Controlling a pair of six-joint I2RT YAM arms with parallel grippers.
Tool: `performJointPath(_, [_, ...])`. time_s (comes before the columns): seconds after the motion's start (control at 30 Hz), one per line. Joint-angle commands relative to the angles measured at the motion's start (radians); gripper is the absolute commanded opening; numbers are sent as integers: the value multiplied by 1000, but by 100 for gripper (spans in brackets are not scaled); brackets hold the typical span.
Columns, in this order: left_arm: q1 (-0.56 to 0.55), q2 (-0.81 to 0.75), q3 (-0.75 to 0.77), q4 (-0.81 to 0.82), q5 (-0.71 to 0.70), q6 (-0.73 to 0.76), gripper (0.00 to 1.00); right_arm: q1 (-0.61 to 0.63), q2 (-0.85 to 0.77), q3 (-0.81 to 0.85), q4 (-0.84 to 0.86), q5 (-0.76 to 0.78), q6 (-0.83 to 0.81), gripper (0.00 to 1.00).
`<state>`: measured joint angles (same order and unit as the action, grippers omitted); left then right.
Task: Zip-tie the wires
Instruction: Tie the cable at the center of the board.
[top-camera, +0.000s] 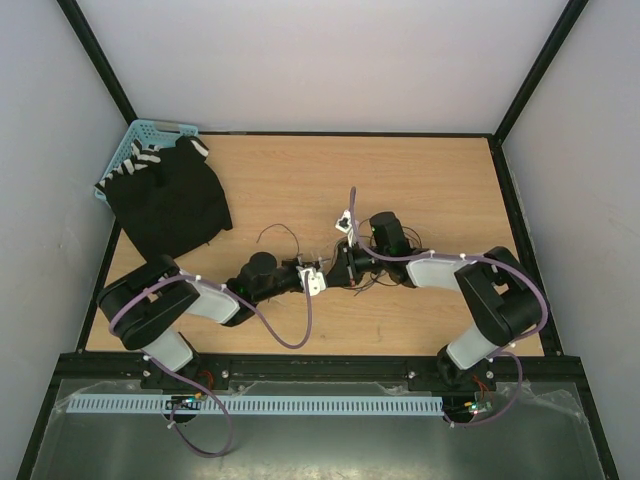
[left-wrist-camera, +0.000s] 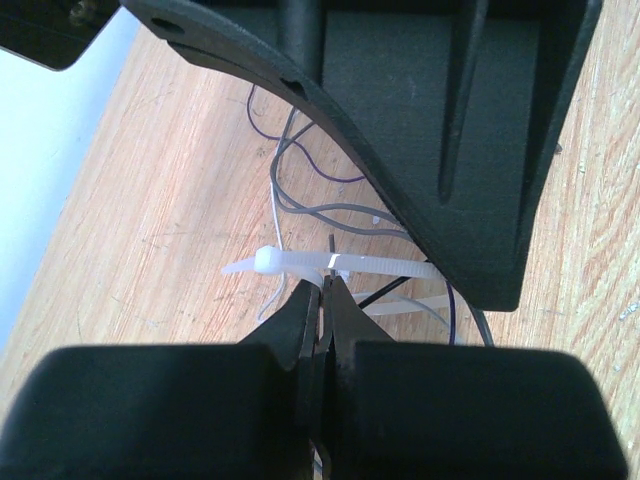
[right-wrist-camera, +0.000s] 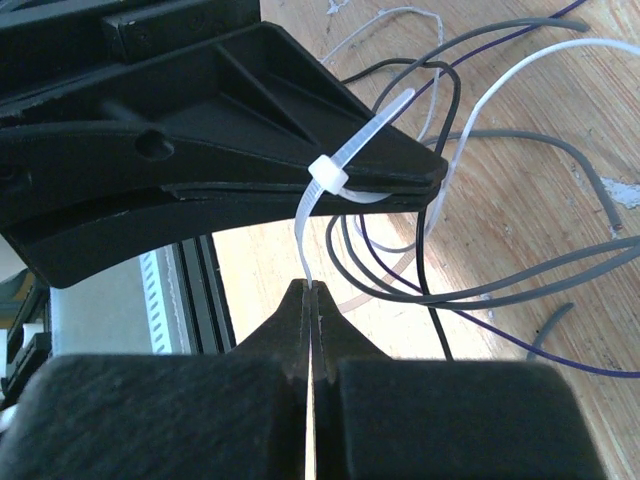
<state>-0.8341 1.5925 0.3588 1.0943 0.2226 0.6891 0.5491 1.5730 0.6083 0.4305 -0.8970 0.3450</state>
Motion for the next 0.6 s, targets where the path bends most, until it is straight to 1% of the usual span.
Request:
performJointPath(0.0, [-11, 9, -10, 43, 3, 16, 0, -8, 27, 41, -20, -22, 6, 0])
performJointPath(0.57, [-29, 32, -12, 58, -2, 19, 0, -23, 73, 83, -29, -13, 9, 0])
